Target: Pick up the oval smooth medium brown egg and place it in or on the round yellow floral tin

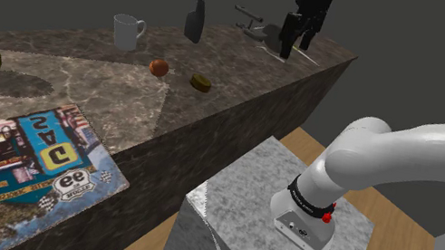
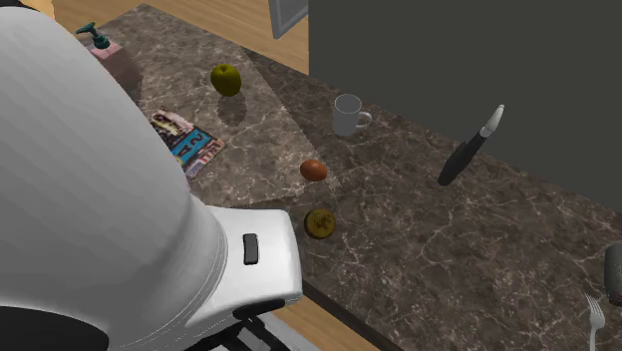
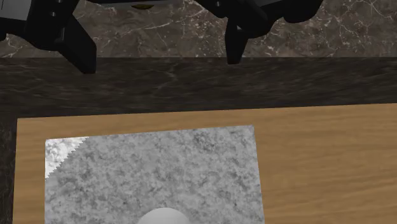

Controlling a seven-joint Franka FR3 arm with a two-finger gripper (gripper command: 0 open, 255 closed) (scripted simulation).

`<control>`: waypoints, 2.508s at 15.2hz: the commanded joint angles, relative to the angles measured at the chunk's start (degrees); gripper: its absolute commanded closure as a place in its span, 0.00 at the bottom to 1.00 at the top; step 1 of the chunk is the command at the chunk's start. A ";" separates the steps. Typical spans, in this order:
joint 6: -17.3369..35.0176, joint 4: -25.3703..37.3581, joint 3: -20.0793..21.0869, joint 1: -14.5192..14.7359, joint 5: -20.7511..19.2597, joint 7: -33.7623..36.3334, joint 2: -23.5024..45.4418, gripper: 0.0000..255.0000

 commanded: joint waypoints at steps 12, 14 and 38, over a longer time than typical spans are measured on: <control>17.48 1.78 8.63 -1.45 3.08 17.09 18.01 0.00; 20.19 3.27 9.99 -1.87 2.76 20.22 22.03 0.00; 31.38 39.43 12.61 0.38 -12.79 50.90 70.29 0.00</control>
